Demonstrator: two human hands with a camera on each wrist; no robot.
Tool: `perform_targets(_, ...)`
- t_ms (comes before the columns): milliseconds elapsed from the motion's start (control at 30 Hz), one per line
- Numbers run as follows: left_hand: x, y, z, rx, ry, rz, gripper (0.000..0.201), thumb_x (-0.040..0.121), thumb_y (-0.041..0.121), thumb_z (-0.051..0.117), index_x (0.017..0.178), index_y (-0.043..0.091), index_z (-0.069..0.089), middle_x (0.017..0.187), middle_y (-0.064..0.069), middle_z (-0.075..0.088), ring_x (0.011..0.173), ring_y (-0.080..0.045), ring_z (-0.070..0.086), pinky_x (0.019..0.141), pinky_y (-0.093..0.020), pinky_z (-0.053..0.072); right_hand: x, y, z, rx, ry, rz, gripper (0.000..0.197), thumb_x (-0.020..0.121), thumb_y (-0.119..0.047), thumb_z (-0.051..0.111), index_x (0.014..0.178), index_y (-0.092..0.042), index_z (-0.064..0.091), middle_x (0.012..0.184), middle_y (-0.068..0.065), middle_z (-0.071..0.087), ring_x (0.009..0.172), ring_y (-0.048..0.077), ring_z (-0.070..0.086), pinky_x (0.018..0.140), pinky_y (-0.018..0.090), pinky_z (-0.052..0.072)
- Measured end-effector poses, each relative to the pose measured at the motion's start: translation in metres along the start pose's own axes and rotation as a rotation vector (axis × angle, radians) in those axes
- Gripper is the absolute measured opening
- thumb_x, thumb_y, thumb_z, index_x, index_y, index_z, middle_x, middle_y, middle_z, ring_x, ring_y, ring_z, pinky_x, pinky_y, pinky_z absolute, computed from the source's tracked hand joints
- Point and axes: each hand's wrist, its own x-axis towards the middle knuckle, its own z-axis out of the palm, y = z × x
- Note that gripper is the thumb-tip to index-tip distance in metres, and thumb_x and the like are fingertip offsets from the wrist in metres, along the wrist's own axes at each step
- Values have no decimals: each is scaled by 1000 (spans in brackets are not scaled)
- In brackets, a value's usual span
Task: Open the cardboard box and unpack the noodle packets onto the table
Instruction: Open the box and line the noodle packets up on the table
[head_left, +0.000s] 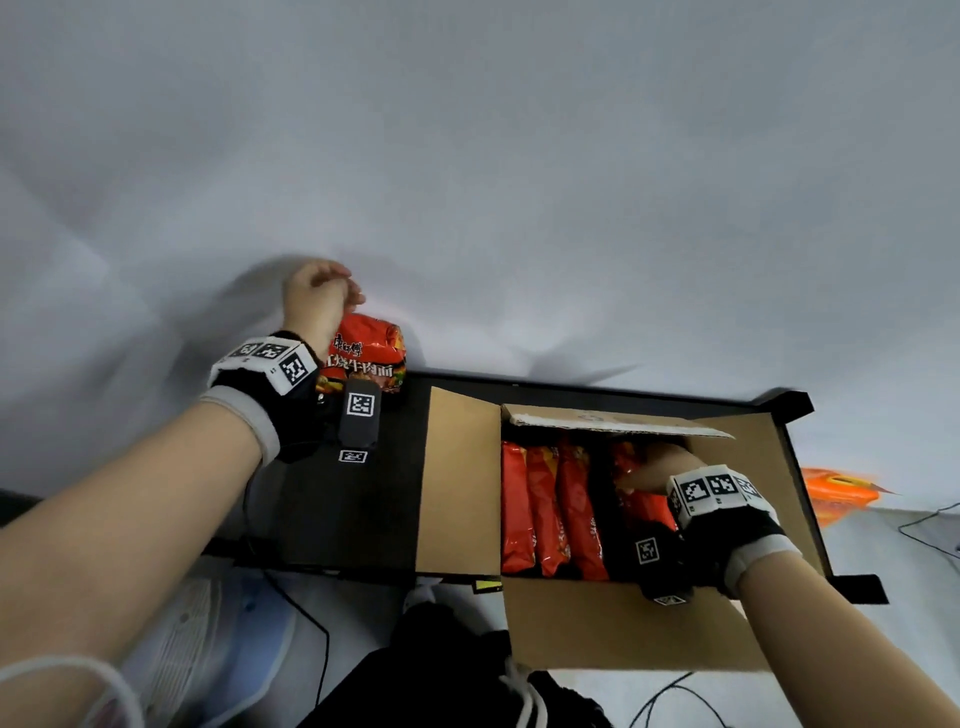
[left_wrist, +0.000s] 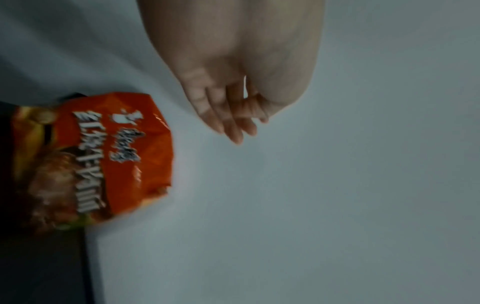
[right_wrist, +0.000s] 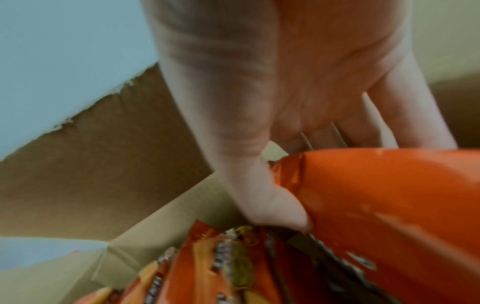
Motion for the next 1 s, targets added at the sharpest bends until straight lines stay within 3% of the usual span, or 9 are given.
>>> perform_targets(67, -31, 19, 20, 59, -265, -39, 31, 86, -10, 38, 75, 15, 54, 71, -4, 58, 61, -13, 61, 63, -21, 51, -3, 11, -4, -23, 55, -34, 60, 72, -26, 73, 127, -12, 54, 128, 9, 59, 118, 26, 56, 91, 29, 46)
perform_targets(200, -84, 36, 63, 219, -714, -103, 25, 92, -2, 38, 85, 12, 58, 83, -7, 67, 67, -12, 69, 71, -21, 55, -16, 30, -22, -70, 38, -156, 48, 70, -27, 74, 113, -10, 63, 116, 12, 66, 100, 24, 62, 78, 25, 46)
perform_targets(300, -110, 42, 87, 288, -912, -89, 21, 93, 1, 43, 92, 13, 60, 92, -6, 70, 78, -14, 70, 81, -23, 54, -48, 41, -55, -33, -29, -336, 24, 73, -24, 74, 96, -19, 66, 95, 1, 70, 80, 13, 62, 69, 20, 47)
perform_targets(400, -131, 54, 109, 392, -1040, -43, 19, 94, 7, 48, 106, 12, 62, 111, -7, 67, 99, -18, 67, 95, -29, 49, -84, 45, -93, 96, -85, -514, 28, 75, -23, 75, 102, -24, 65, 96, -7, 72, 89, 8, 67, 82, 22, 51)
perform_targets(500, -152, 74, 127, 497, -1120, 43, 30, 96, 23, 47, 124, 17, 55, 125, -1, 62, 113, -14, 60, 101, -28, 44, -111, 44, -125, 207, 9, -638, 29, 76, -25, 74, 104, -24, 66, 100, -7, 72, 92, 6, 68, 84, 22, 52)
perform_targets(567, -160, 89, 133, 488, -1139, 79, 37, 94, 31, 50, 128, 18, 52, 125, 2, 61, 114, -11, 59, 98, -24, 46, -123, 35, -142, 280, 61, -708, 26, 77, -23, 73, 103, -25, 67, 99, -8, 73, 91, 3, 68, 82, 19, 52)
perform_targets(667, -157, 107, 132, 480, -1068, 144, 47, 84, 26, 66, 127, 15, 53, 119, 0, 65, 108, -15, 64, 93, -28, 51, -134, 14, -162, 351, 135, -774, 22, 79, -20, 72, 99, -27, 67, 95, -11, 72, 83, -2, 67, 74, 12, 53)
perform_targets(833, -132, 115, 108, 286, -819, 181, 38, 81, 15, 70, 117, 17, 57, 106, 3, 67, 96, -11, 66, 85, -21, 55, -130, -33, -184, 99, 301, -780, 37, 79, -32, 71, 112, -19, 61, 104, -2, 66, 91, 16, 64, 75, 30, 54)
perform_targets(1000, -96, 89, 72, 305, -626, 83, 78, 78, 24, 73, 144, 17, 32, 142, -6, 47, 127, -20, 49, 106, -35, 41, -105, -97, -192, -5, 360, -716, 44, 79, -27, 71, 120, -17, 59, 116, 4, 64, 92, 19, 58, 73, 28, 44)
